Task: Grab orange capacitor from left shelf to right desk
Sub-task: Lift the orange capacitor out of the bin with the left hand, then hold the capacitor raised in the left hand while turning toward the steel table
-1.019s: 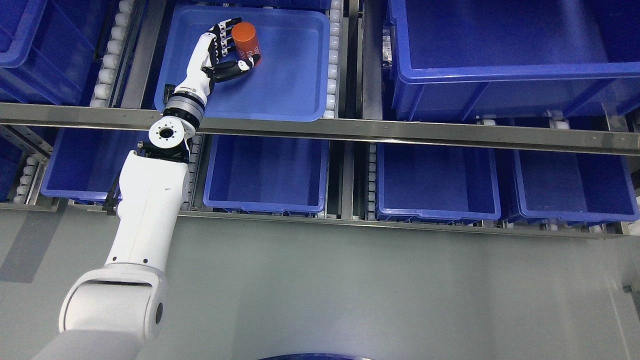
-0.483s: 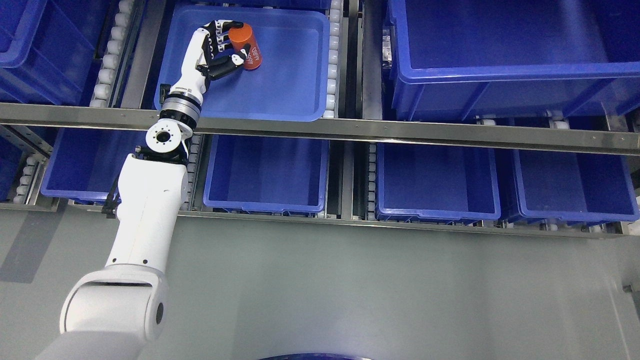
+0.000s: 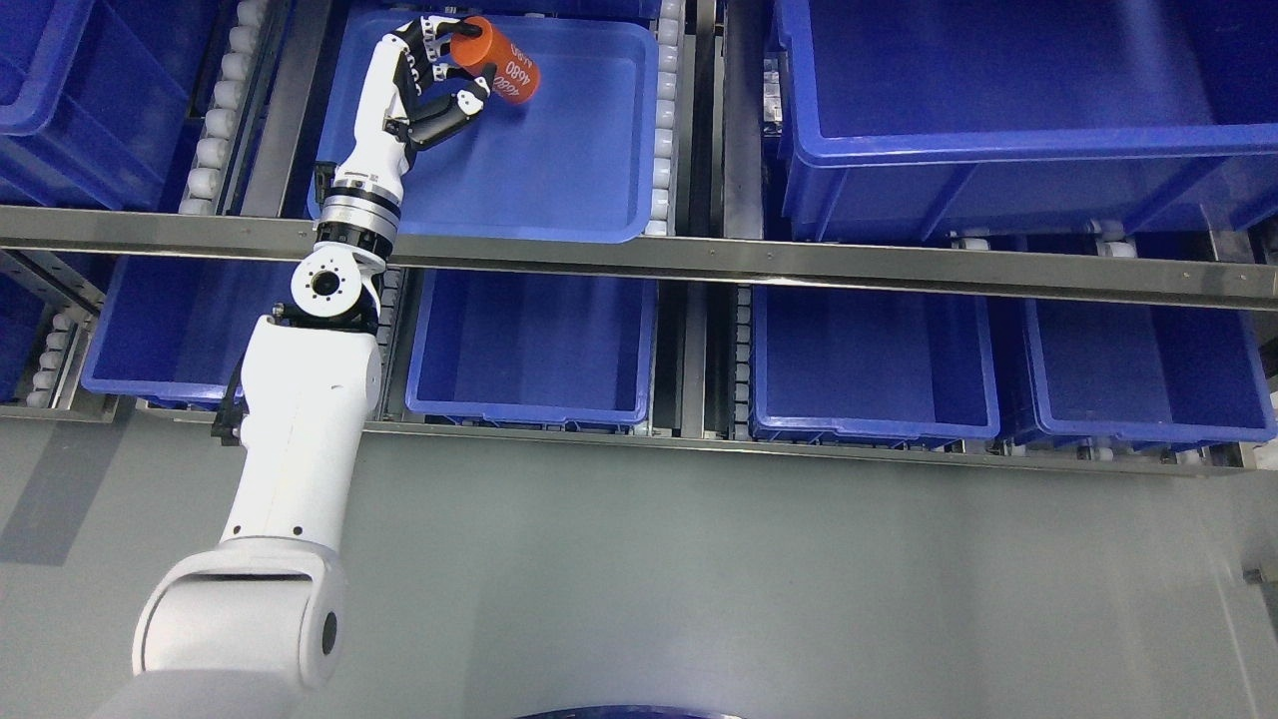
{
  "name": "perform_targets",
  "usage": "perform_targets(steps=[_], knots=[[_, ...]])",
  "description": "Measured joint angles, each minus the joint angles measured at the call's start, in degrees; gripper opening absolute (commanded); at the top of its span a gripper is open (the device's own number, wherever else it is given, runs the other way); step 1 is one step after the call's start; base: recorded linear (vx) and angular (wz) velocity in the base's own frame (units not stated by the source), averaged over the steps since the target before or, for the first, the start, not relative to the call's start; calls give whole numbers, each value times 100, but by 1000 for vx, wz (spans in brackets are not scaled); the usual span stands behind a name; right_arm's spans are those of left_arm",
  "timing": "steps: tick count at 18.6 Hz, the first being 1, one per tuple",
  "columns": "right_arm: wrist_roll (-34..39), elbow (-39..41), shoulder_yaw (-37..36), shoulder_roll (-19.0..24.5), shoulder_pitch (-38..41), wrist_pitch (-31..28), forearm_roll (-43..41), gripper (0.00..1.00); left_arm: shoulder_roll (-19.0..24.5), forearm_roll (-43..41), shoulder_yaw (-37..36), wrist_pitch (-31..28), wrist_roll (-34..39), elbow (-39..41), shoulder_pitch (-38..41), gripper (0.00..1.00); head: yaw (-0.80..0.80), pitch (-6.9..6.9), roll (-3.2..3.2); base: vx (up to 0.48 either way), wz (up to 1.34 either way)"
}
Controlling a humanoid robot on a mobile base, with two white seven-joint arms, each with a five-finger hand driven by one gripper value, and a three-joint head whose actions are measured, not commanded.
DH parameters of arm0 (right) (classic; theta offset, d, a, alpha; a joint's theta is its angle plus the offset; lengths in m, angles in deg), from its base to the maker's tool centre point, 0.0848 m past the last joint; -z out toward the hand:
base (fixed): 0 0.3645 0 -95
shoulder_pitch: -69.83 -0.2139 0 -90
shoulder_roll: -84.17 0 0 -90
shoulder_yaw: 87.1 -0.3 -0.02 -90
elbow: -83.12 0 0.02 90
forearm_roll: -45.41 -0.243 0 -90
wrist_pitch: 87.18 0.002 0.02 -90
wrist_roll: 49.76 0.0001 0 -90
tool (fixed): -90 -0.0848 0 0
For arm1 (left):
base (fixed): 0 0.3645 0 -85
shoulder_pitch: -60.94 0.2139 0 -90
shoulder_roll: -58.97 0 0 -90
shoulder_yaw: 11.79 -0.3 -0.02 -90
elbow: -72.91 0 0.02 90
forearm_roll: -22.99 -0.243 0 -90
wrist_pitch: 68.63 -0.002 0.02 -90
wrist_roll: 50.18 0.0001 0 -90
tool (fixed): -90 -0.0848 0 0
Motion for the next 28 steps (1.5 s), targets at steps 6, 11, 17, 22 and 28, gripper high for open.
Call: perform_targets(steps=[6, 11, 17, 22, 28], knots=[[0, 0, 0, 0, 0, -1, 0, 100, -35, 15, 132, 44, -478, 1148, 728, 0, 0, 0, 0, 0, 0], [0, 0, 0, 0, 0, -1, 0, 100, -53, 173, 371, 93, -517, 2093, 1299, 0, 0, 0, 0, 0, 0], [0, 0, 0, 0, -1, -1, 0, 100, -66, 262, 556, 836, -537, 2994, 1997, 0, 0, 0, 0, -2, -26], [0, 0, 0, 0, 0, -1, 0, 100, -72, 429, 632, 1166, -539, 3462, 2395, 0, 0, 0, 0, -25, -34], [0, 0, 0, 0, -1, -2, 0, 100, -76, 536, 700, 1237, -539, 3844, 2659, 0, 0, 0, 0, -26, -72]])
